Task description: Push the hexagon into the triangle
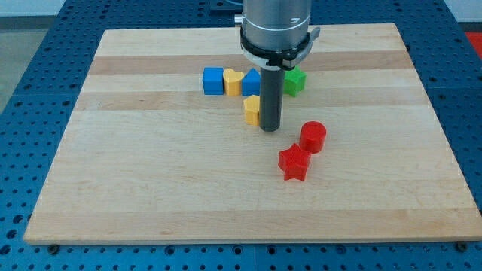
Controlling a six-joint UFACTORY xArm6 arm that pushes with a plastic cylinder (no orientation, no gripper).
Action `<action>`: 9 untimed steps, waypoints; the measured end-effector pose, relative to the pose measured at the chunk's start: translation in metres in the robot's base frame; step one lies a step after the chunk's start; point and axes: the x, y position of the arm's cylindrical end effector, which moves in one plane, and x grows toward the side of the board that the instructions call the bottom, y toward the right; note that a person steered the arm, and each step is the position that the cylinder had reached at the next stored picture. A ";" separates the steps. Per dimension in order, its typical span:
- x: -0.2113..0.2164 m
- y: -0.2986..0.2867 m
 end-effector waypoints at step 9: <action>-0.017 -0.018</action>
